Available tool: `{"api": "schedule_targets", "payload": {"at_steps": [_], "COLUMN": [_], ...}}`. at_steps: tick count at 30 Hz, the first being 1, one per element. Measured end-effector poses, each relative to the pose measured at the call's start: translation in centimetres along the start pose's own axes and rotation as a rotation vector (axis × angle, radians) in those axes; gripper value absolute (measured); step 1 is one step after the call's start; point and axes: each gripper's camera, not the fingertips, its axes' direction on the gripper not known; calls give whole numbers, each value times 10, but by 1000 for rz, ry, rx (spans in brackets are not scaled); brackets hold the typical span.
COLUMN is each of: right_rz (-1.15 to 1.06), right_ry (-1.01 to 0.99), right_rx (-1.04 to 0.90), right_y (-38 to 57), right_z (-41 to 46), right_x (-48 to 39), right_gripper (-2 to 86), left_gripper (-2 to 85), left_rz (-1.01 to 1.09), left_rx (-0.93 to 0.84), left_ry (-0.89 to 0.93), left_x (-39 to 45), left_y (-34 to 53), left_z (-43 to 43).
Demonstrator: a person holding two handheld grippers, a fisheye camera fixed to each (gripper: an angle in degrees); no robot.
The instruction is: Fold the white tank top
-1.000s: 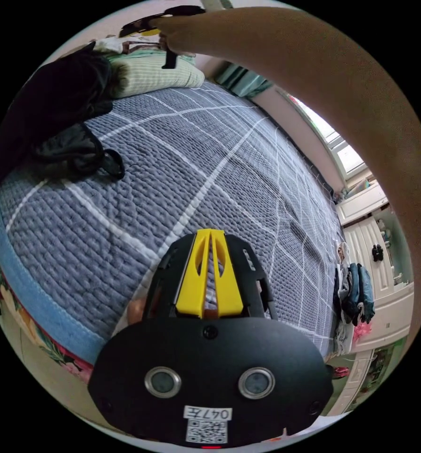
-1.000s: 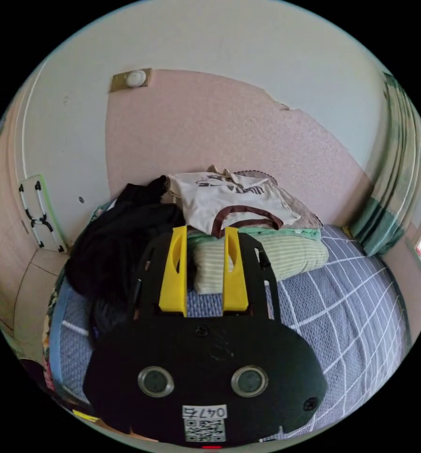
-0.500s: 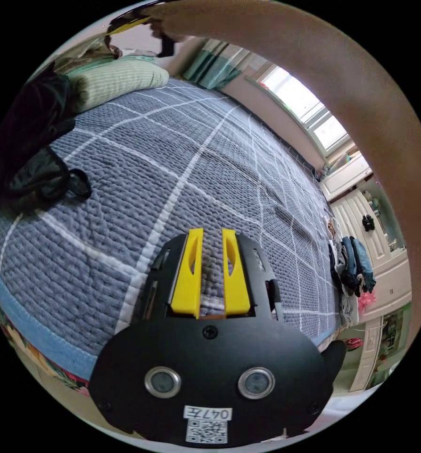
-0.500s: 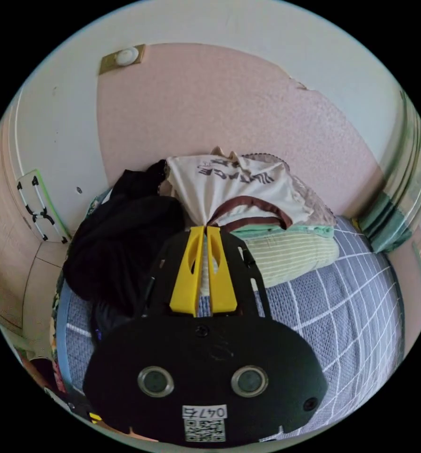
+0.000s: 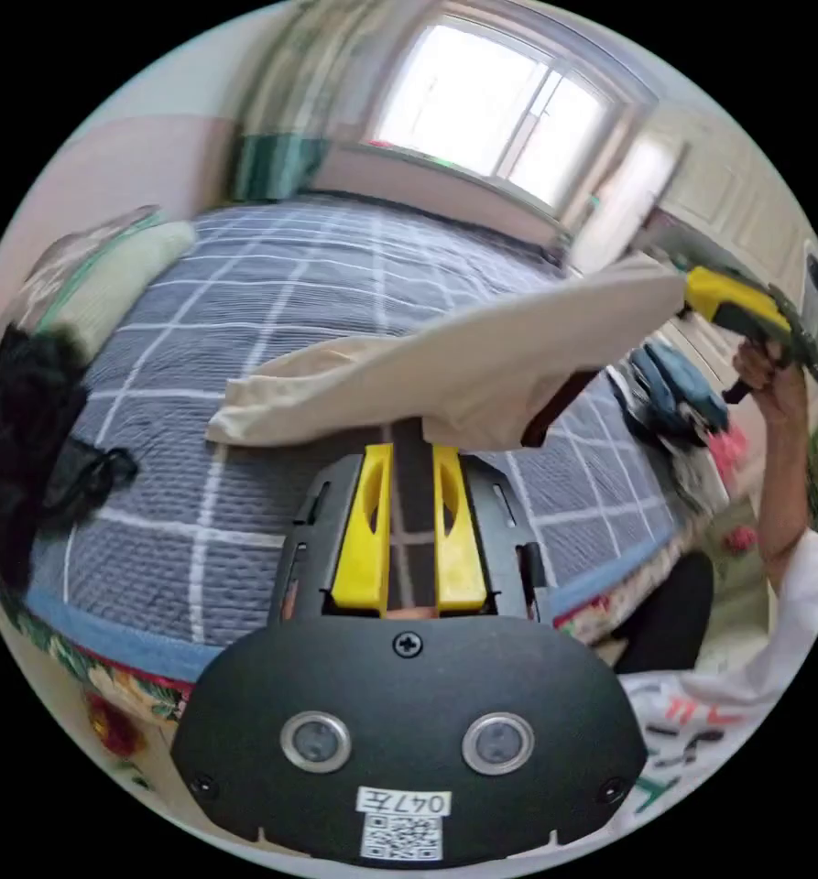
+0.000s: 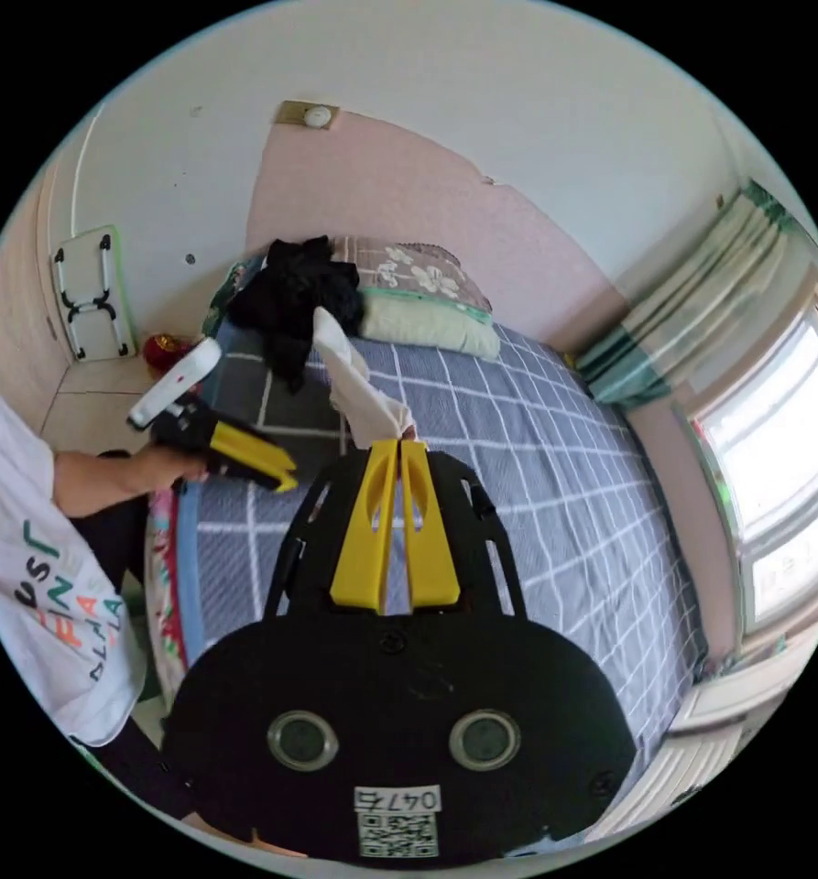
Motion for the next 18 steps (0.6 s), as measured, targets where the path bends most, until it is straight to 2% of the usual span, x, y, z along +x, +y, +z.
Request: {"api": "schedule_targets", "payload": {"at_steps": [2, 5, 6, 10, 13, 18], "right_rz": [56, 99, 83, 112, 174, 275], "right_ry": [-79, -181, -222, -312, -175, -76], "right_rx": [-26, -58, -71, -147, -193, -213], "right_y": [49, 111, 133, 204, 250, 291], "right_z": [-25, -30, -23, -6, -5, 9], "right_x": [-17, -57, -76, -112, -108, -80], "right_gripper": [3, 24, 47, 70, 62, 65], "left_gripper": [120, 151, 152, 149, 150, 161], "left_rz": [156, 238, 249, 307, 316, 297], "left_rx": [-124, -259, -284, -343, -365, -357], "left_ry": [193, 479, 495, 338, 216, 19], "left_x": [37, 77, 85, 132, 158, 210], "left_y": [-8, -14, -15, 3, 34, 68], "left_z": [5, 16, 17, 6, 2, 21]}}
